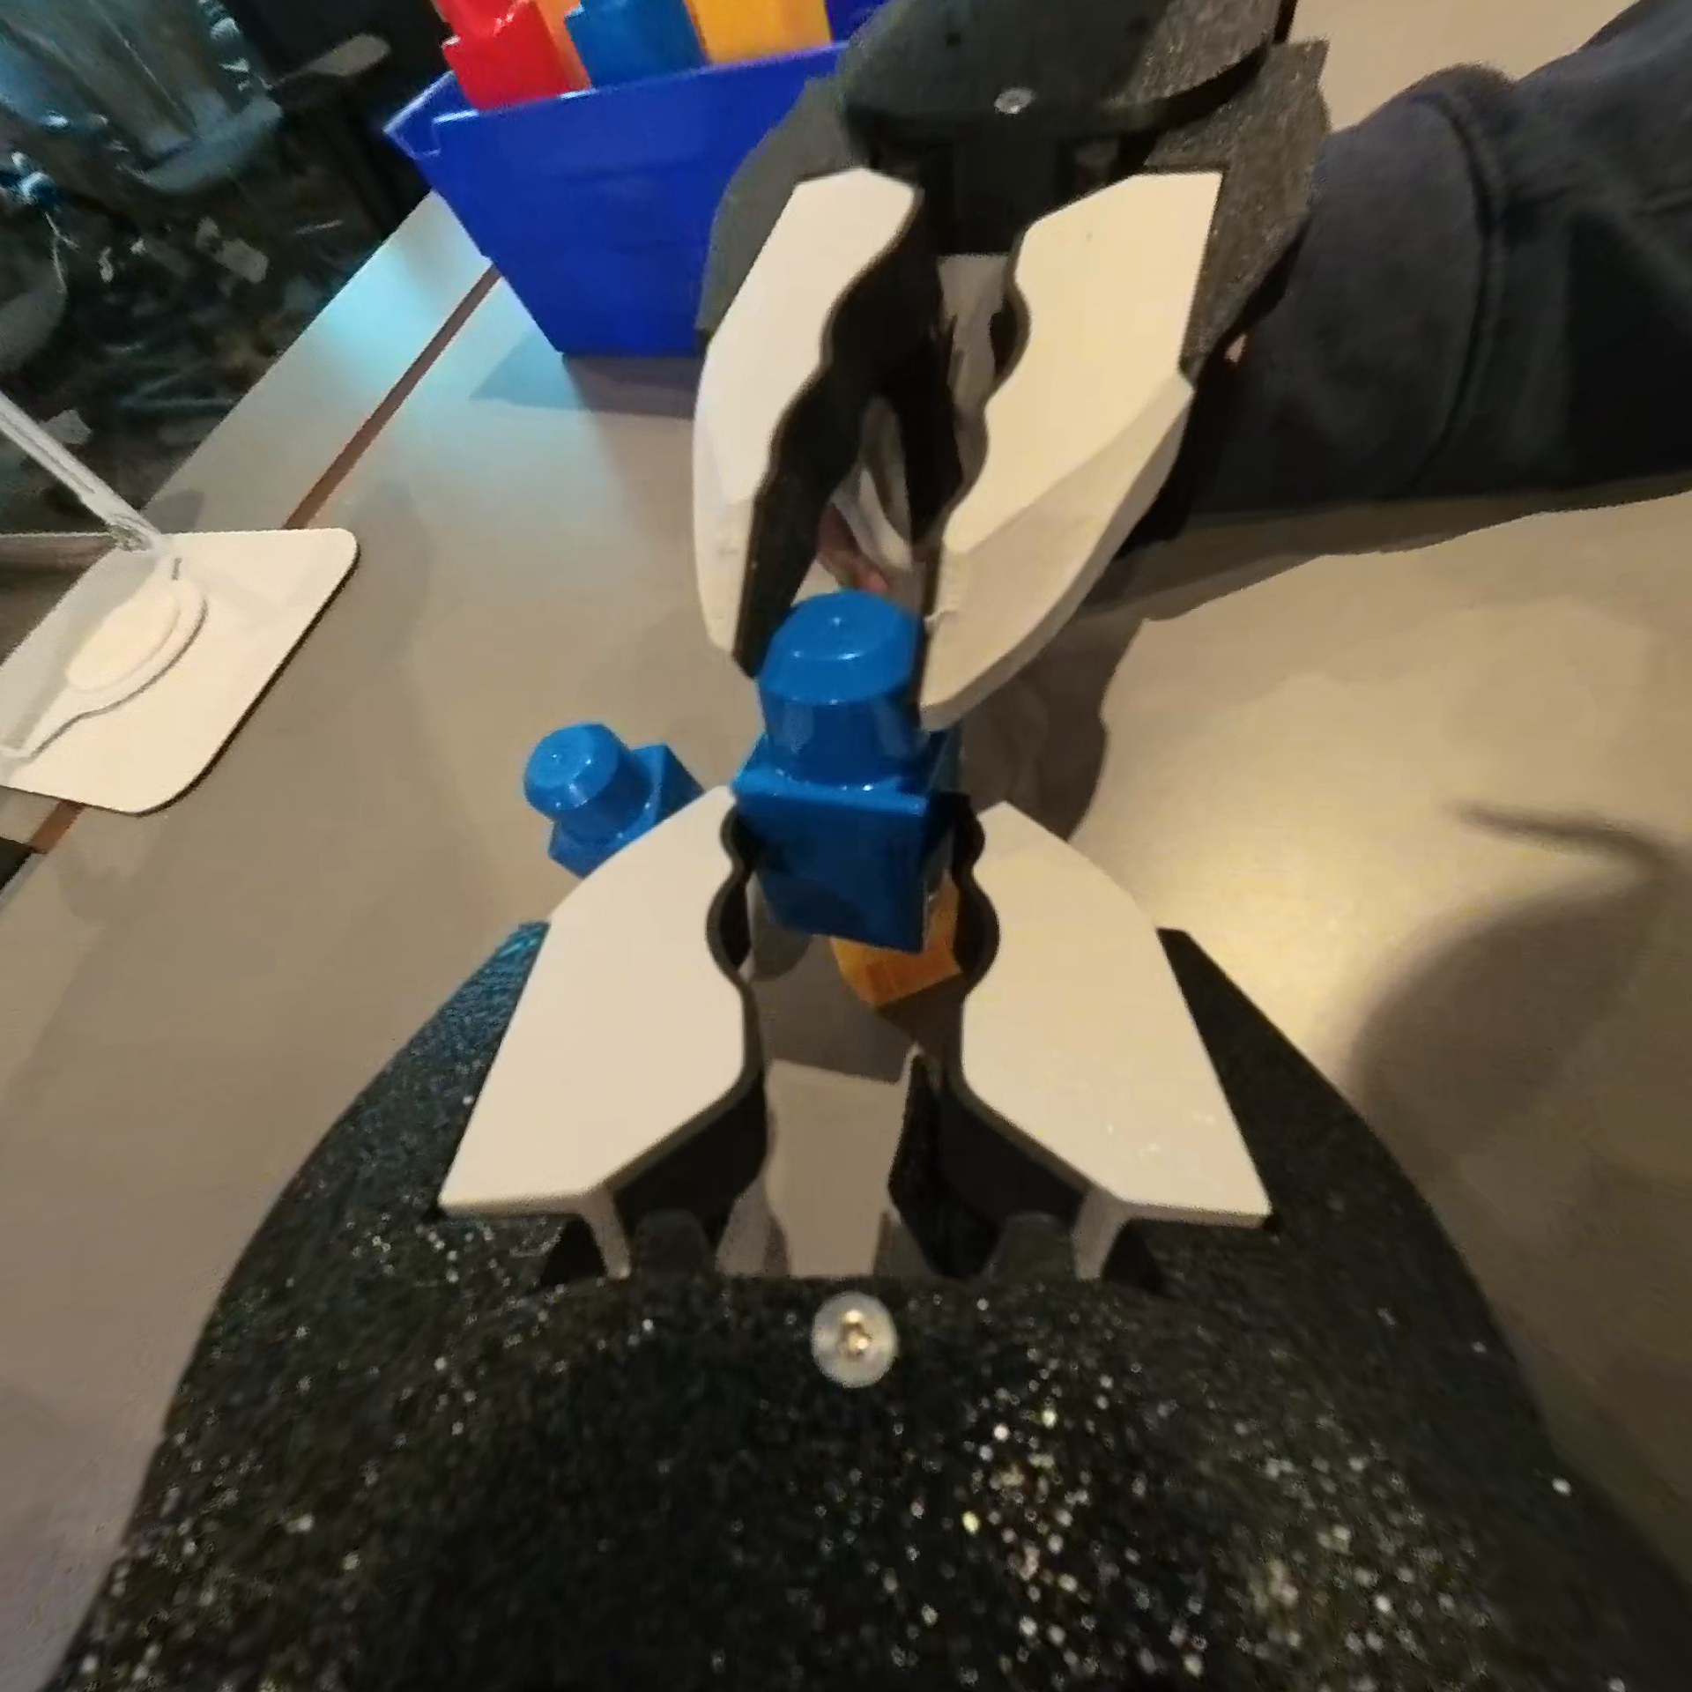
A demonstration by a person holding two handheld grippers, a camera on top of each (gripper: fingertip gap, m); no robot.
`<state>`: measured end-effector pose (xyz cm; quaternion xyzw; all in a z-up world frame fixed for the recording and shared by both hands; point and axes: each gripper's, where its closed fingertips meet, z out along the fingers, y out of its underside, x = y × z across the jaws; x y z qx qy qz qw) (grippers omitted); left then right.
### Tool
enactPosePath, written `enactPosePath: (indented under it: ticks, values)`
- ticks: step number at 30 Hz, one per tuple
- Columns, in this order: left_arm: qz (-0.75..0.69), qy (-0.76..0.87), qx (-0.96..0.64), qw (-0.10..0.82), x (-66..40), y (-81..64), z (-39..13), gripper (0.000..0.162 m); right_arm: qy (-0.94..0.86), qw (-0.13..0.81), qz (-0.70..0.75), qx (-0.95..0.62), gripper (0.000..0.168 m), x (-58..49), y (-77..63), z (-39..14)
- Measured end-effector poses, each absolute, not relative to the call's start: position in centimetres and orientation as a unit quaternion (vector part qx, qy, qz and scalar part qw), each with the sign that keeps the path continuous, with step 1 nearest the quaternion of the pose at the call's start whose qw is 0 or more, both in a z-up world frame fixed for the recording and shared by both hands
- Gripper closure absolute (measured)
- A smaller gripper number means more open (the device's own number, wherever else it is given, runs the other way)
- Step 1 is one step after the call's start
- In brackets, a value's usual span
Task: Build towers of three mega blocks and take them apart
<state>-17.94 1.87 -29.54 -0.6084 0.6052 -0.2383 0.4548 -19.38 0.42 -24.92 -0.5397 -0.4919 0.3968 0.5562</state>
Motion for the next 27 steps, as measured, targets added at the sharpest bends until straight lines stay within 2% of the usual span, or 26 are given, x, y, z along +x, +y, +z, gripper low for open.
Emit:
enactPosePath:
  ticks: [2, 4, 6, 10, 17, 21, 27]
  values:
    - [-0.199, 0.593, -0.616, 0.478, -18.7, 3.3, -29.4, 0.123, -0.474, 0.591, 0.371, -0.536, 0.152, -18.8, 1.3, -24.3]
    - [-0.154, 0.578, -0.617, 0.511, -20.1, 5.1, -29.0, 0.125, -0.444, 0.631, 0.341, -0.537, 0.131, -17.5, 2.6, -23.4]
    - [-0.145, 0.571, -0.619, 0.519, -21.1, 6.1, -28.9, 0.125, -0.459, 0.619, 0.275, -0.575, 0.114, -16.5, 4.4, -24.6]
    - [-0.141, 0.588, -0.629, 0.488, -21.9, 7.2, -30.1, 0.125, -0.526, 0.526, 0.194, -0.64, 0.101, -16.4, 7.3, -28.9]
    - [-0.198, 0.605, -0.636, 0.436, -21.8, 7.7, -31.5, 0.125, -0.599, 0.406, 0.195, -0.662, 0.12, -17.7, 9.2, -33.4]
    - [-0.244, 0.565, -0.631, 0.472, -21.7, 8.5, -30.7, 0.124, -0.569, 0.43, 0.215, -0.667, 0.125, -17.5, 9.8, -32.5]
    - [-0.265, 0.553, -0.617, 0.494, -20.9, 8.3, -30.7, 0.125, -0.443, 0.535, 0.431, -0.576, 0.127, -17.8, 8.1, -25.0]
